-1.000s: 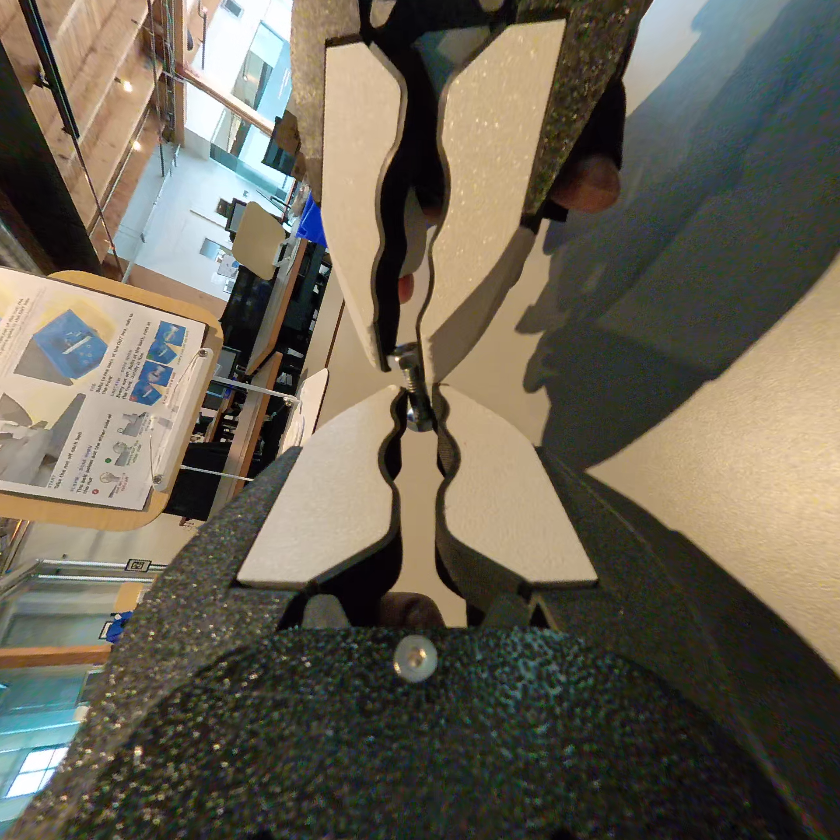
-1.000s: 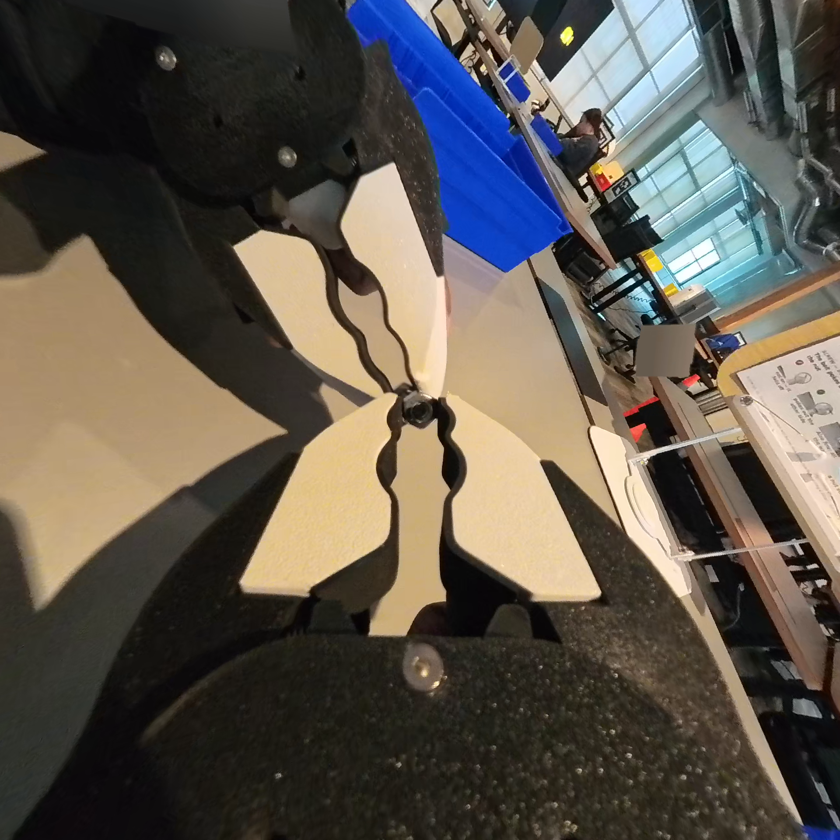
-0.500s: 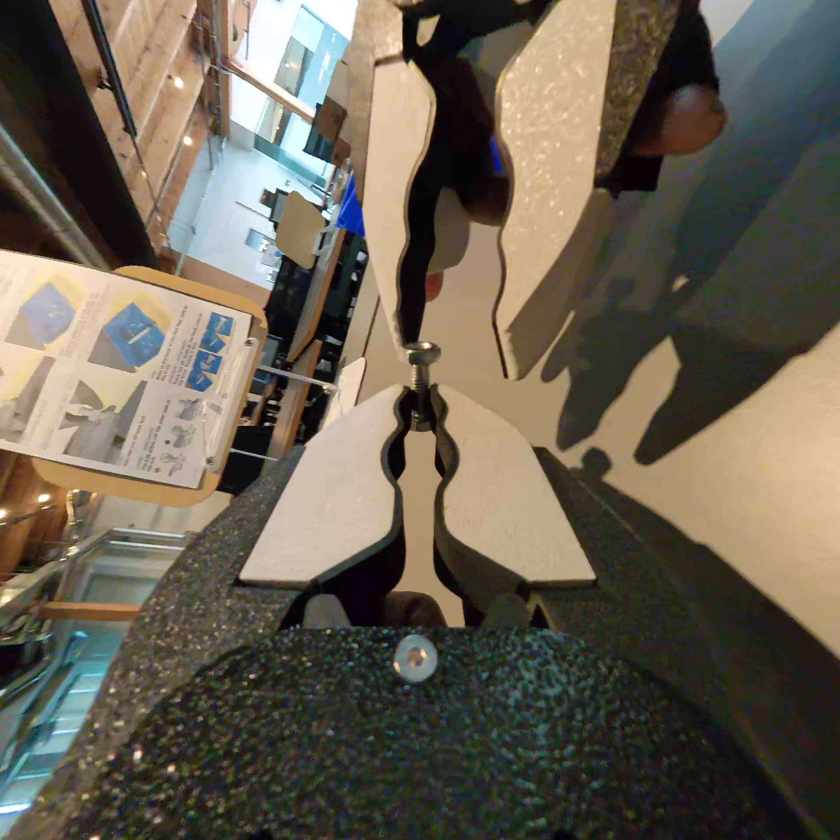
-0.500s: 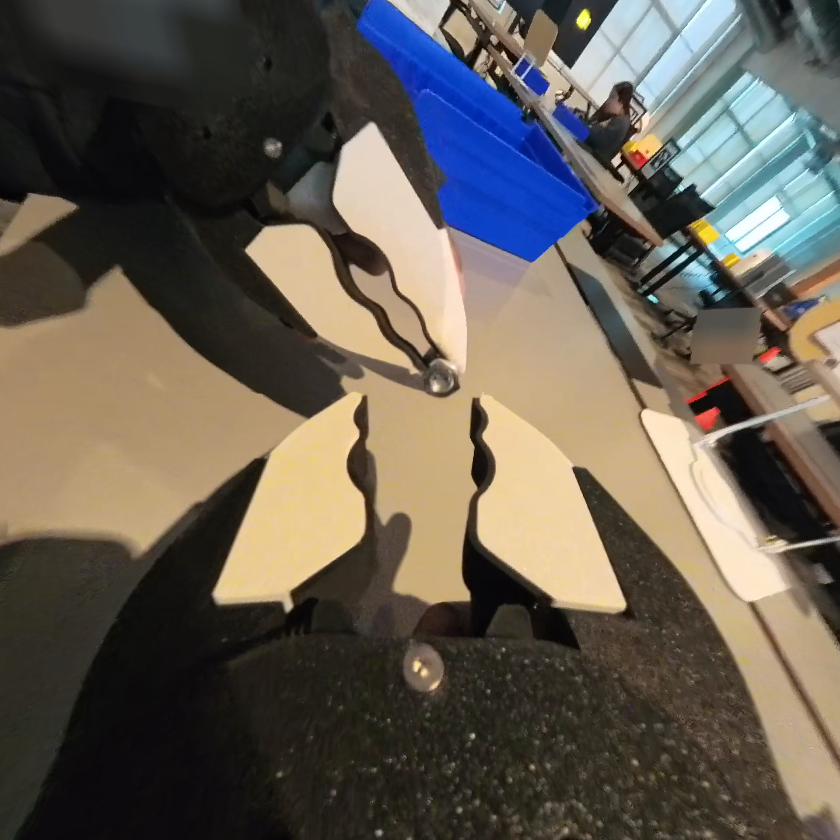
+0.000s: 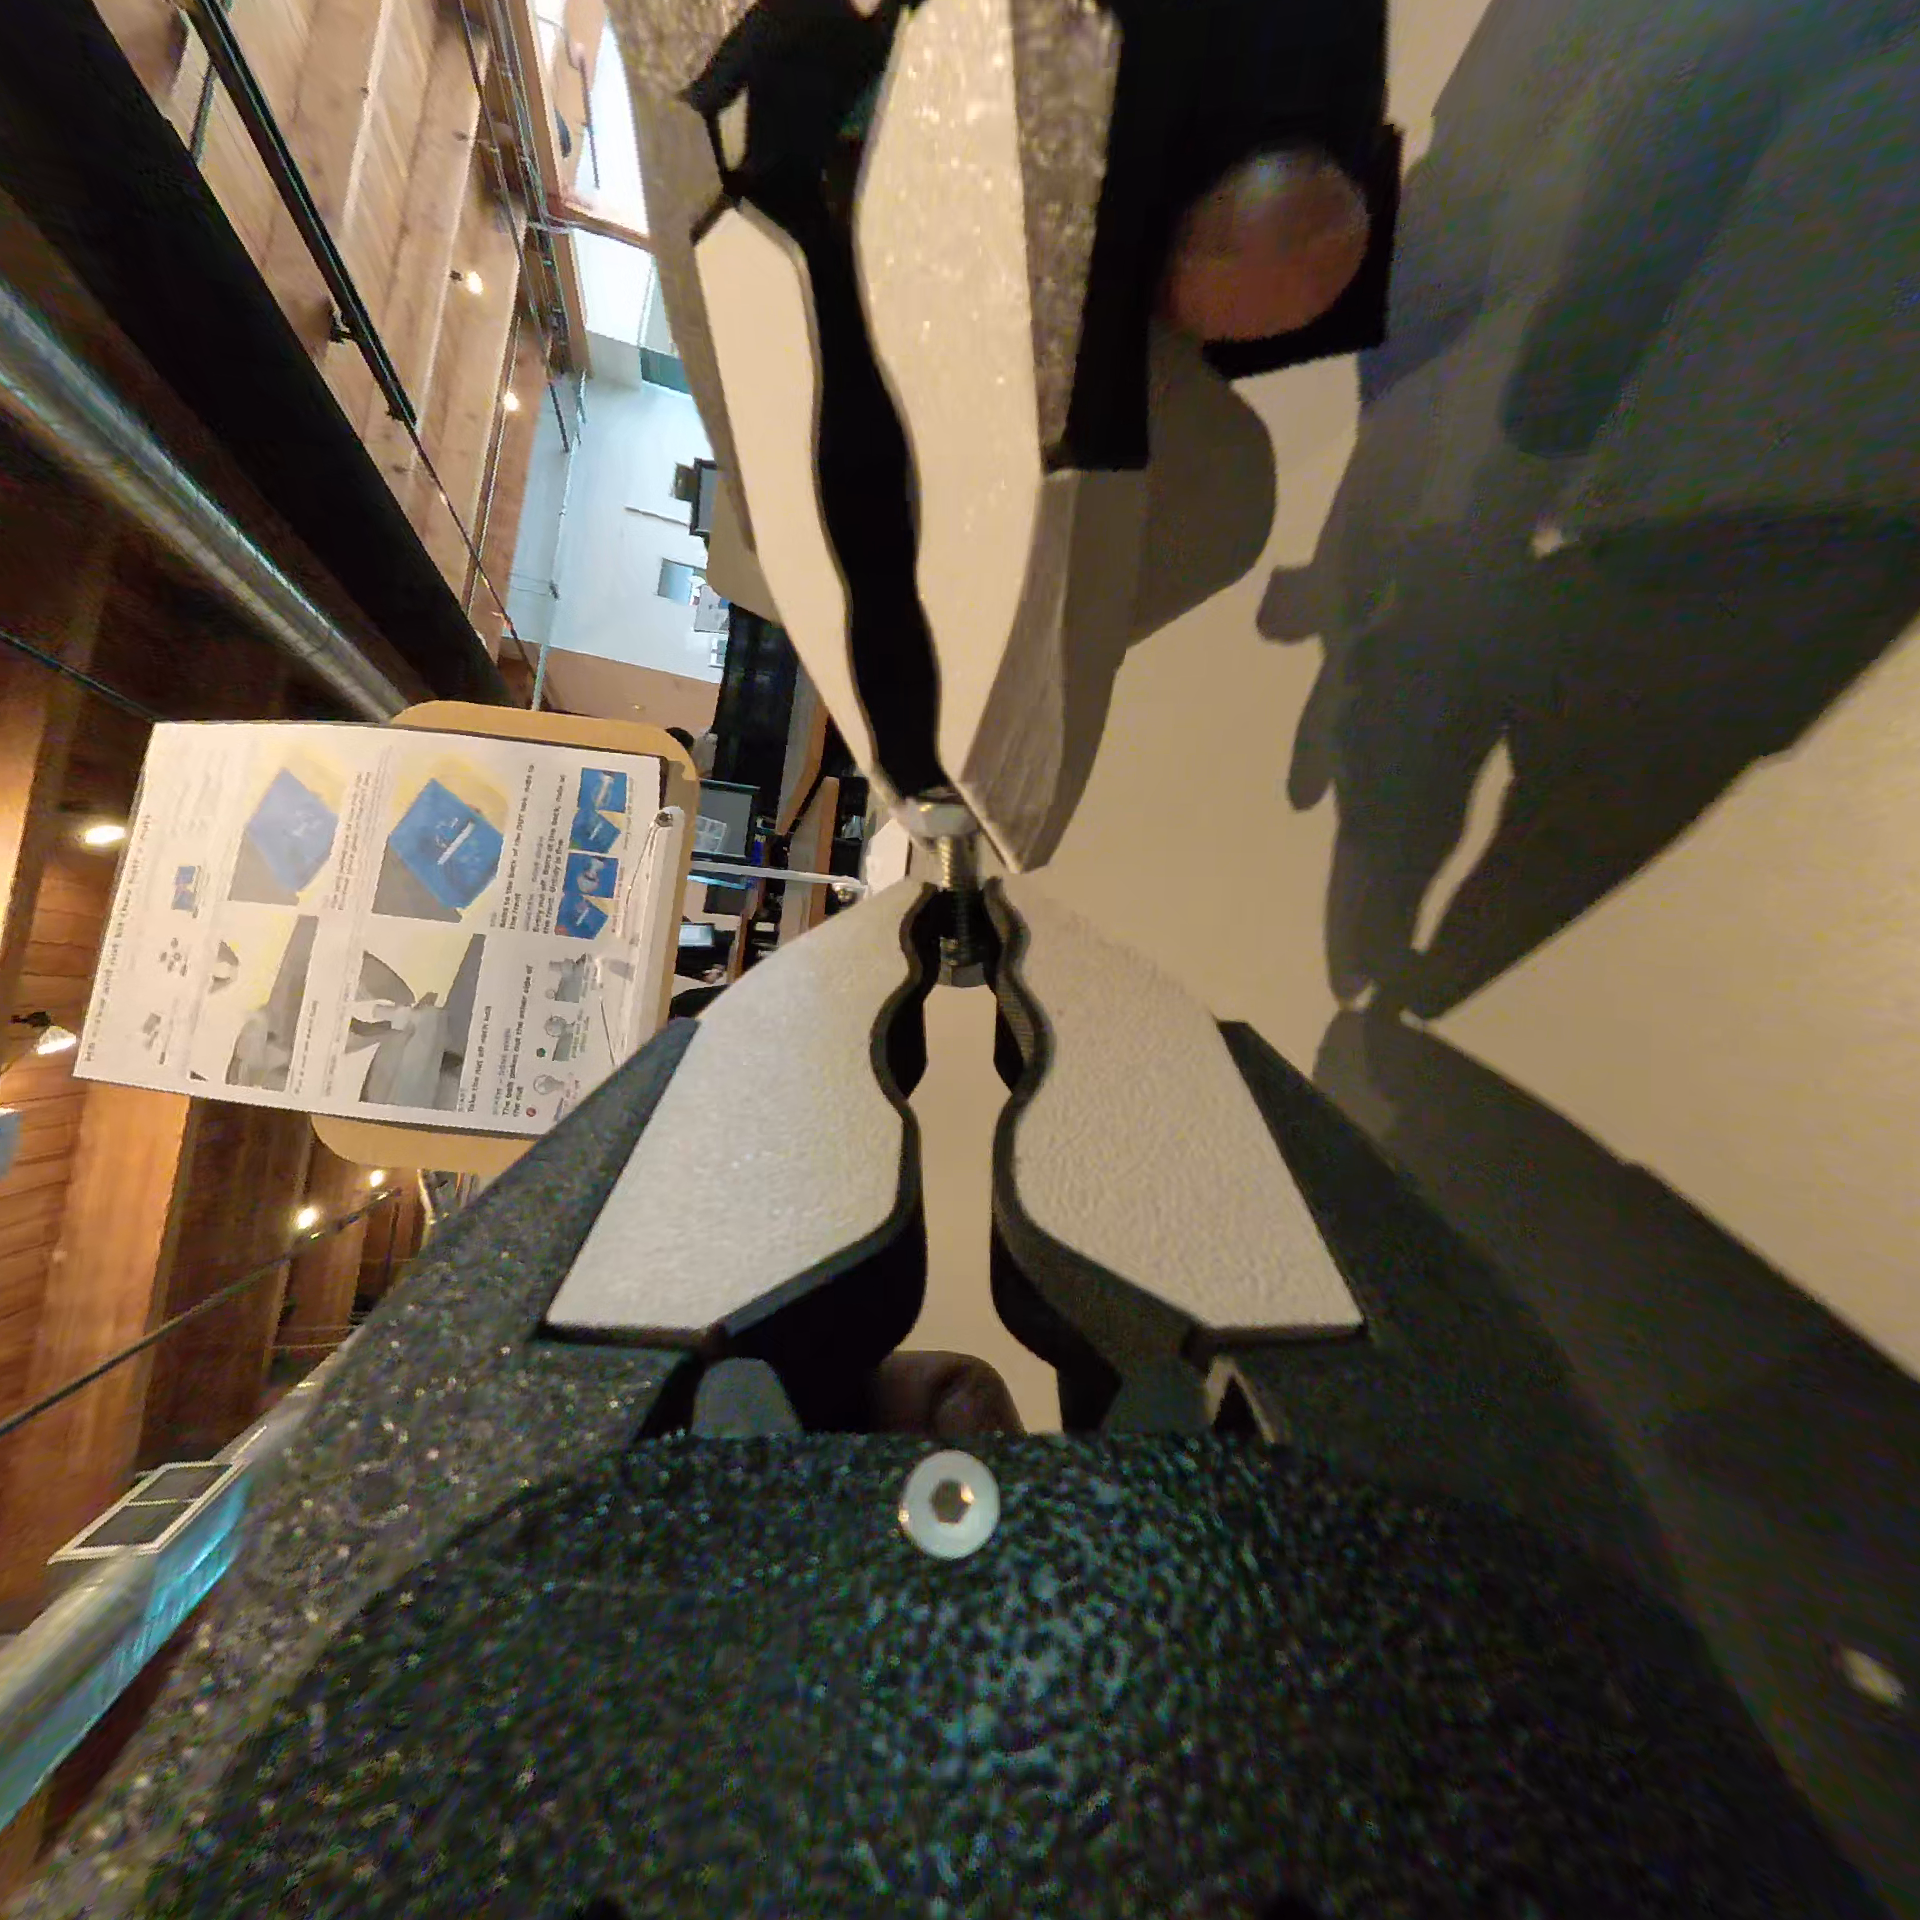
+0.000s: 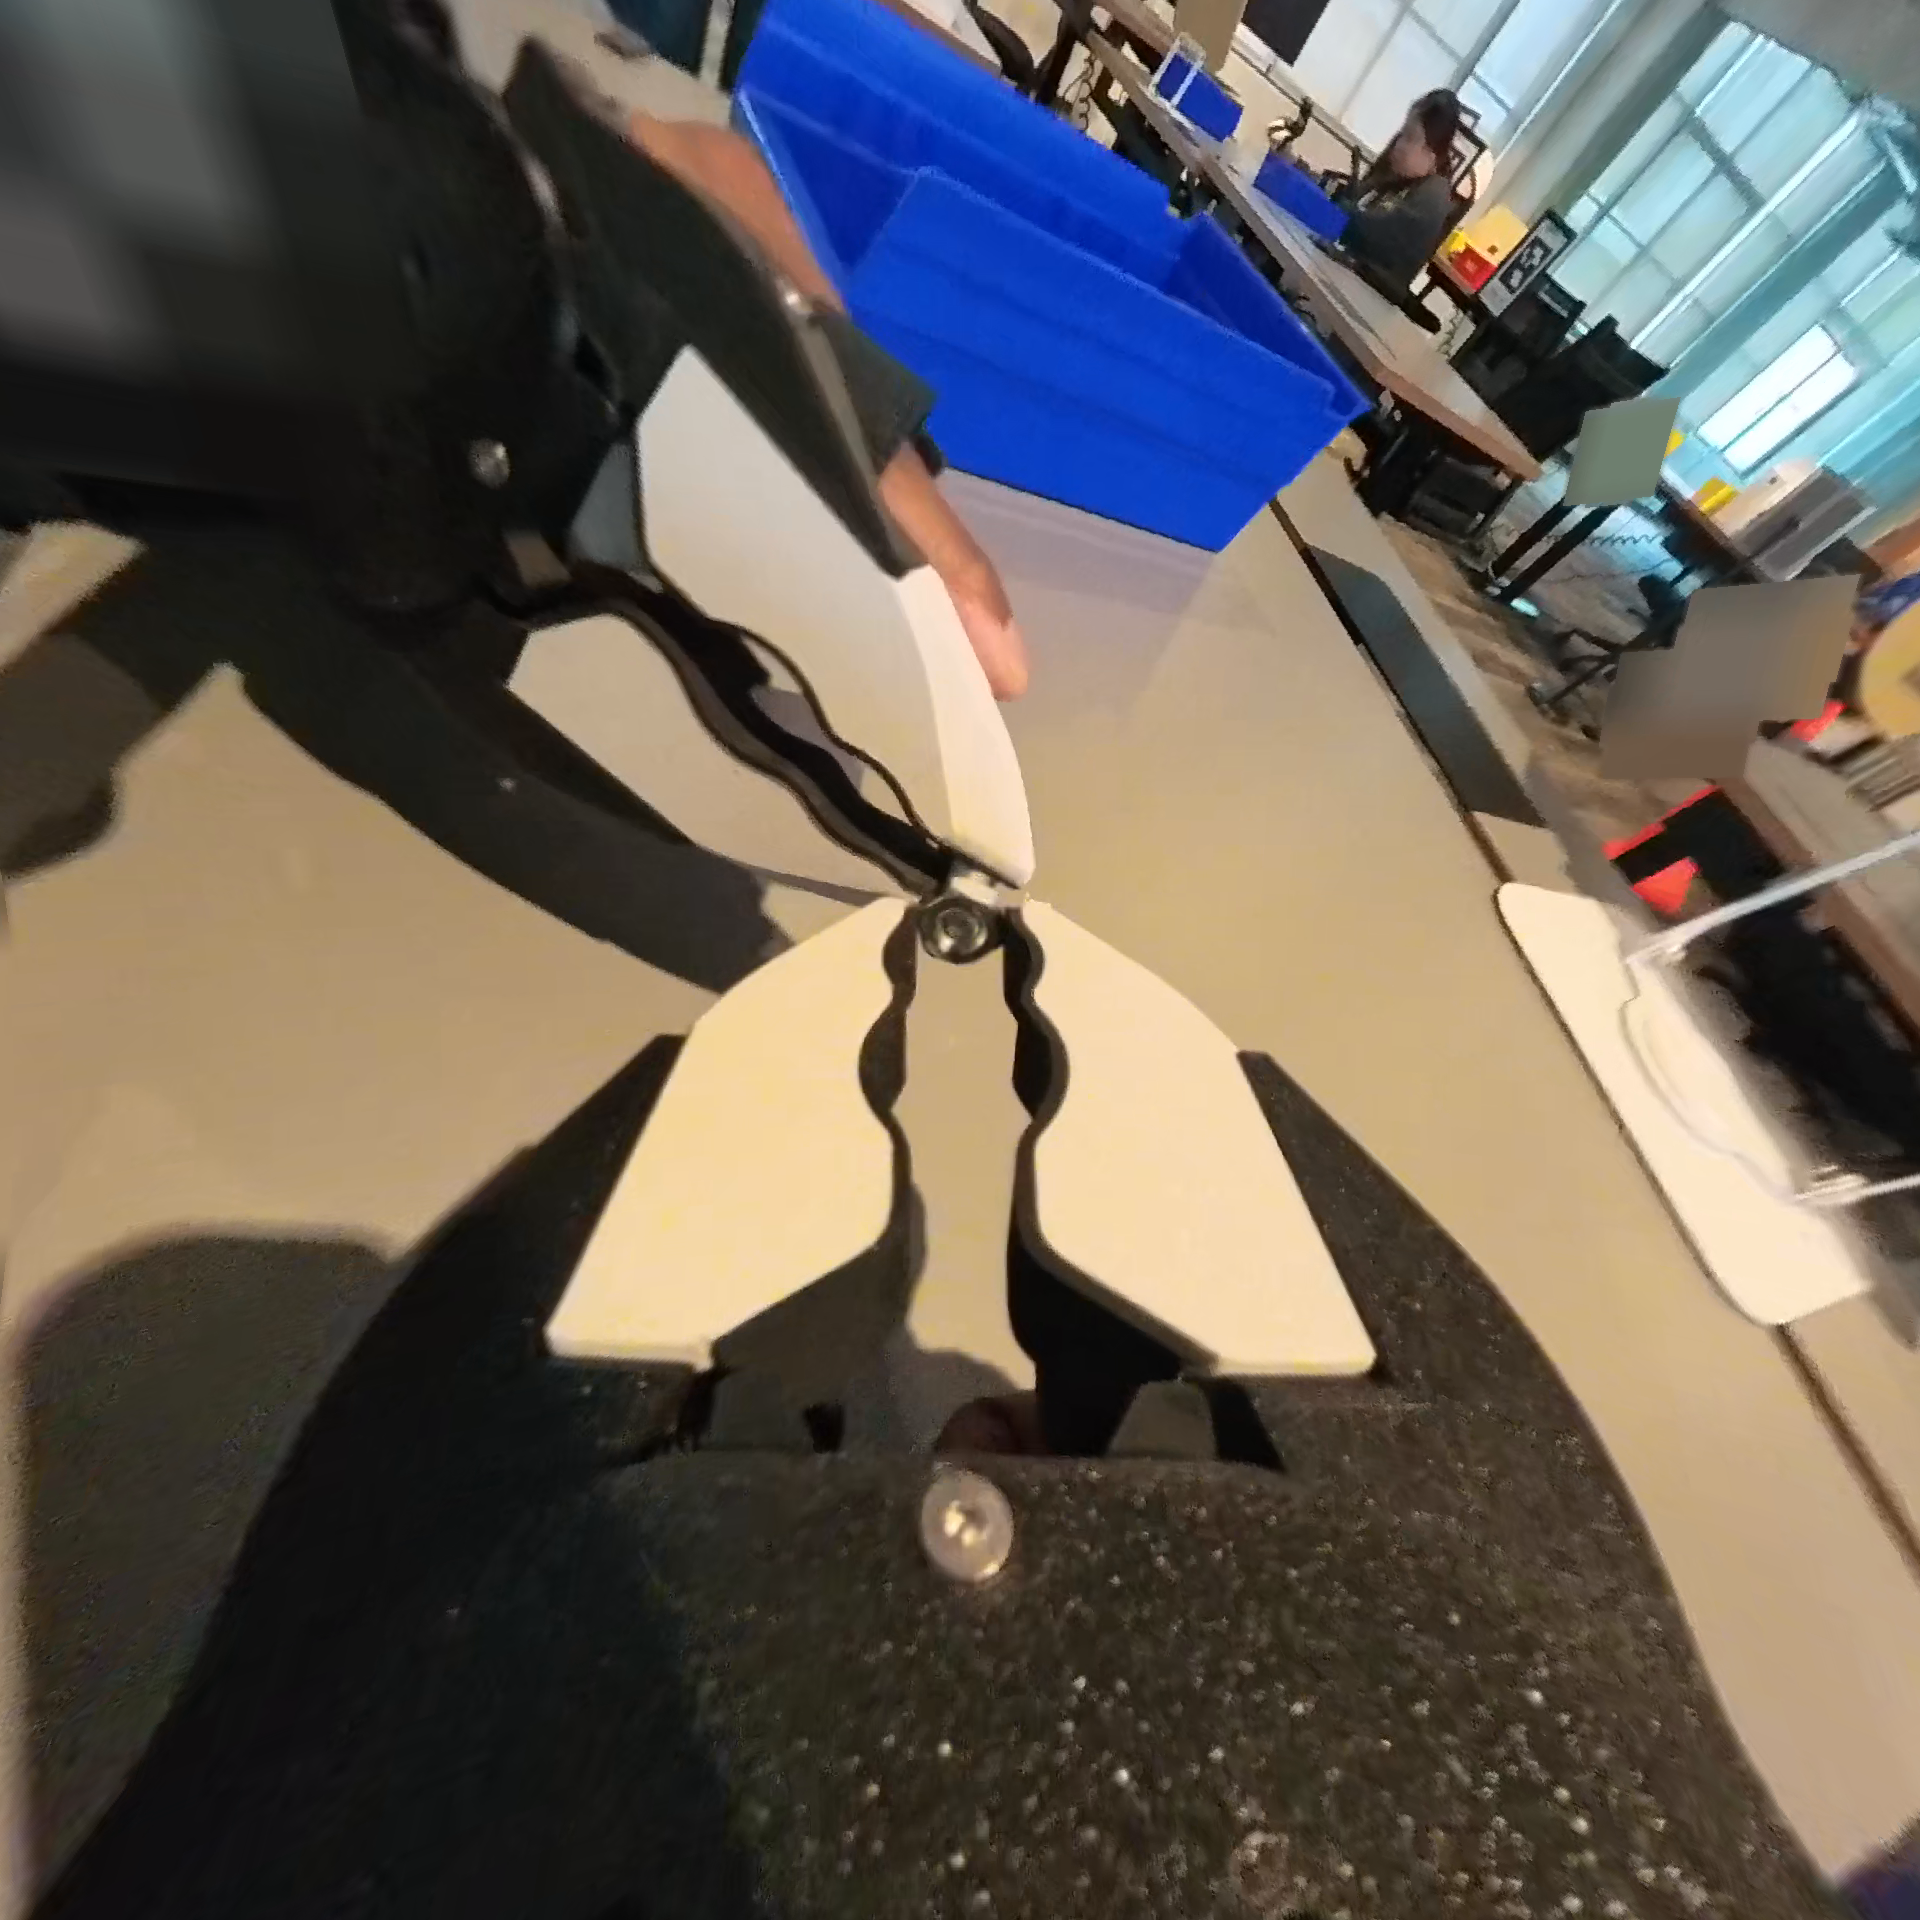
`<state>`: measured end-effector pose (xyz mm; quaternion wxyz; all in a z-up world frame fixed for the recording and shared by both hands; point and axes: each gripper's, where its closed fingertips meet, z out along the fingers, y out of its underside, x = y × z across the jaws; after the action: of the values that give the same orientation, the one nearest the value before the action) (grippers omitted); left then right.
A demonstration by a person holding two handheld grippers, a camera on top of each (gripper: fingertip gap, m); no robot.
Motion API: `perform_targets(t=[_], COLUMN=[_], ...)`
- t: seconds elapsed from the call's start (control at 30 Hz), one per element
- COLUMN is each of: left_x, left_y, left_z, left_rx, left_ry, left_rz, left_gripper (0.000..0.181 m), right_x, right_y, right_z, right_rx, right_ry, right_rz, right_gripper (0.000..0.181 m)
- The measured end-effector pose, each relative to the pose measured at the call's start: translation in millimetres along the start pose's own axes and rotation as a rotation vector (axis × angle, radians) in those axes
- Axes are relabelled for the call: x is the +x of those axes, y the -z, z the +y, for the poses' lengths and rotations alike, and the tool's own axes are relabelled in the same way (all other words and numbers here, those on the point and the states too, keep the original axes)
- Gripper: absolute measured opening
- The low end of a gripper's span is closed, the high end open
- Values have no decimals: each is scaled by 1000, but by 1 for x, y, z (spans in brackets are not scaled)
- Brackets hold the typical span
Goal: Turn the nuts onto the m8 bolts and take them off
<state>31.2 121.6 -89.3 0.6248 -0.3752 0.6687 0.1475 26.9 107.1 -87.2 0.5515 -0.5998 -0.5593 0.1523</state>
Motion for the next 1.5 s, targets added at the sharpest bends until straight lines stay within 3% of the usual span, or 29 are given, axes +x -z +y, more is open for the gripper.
perform_targets(t=[0.23,0.33,0.5,0.67,0.8,1.03,1.2,1.27,1.4,1.5], left_x=[26,27,17,2,-2,7,24,27,20,10], left_y=[9,8,1,-1,-1,0,8,7,3,-1], left_z=[-9,-5,5,11,11,4,-2,1,7,14], left_rx=[107,83,16,-28,-42,-1,70,53,17,-28], left_ry=[277,341,231,120,53,71,322,370,344,228], left_rz=[289,324,193,61,10,69,293,320,251,137], left_gripper=[8,7,8,7,7,8,7,7,7,8], right_x=[-17,-15,-13,-3,4,1,-8,-7,-8,-6], right_y=[3,-2,-5,-2,-1,-6,-4,-6,-12,-11], right_z=[5,8,10,0,-5,10,12,14,21,22], right_rx=[-52,-116,-64,12,31,-82,-121,-155,-140,-101], right_ry=[524,628,403,120,15,163,626,704,528,273], right_rz=[29,67,41,27,41,70,117,144,106,53], right_gripper=[15,16,41,36,29,15,15,15,37,36])
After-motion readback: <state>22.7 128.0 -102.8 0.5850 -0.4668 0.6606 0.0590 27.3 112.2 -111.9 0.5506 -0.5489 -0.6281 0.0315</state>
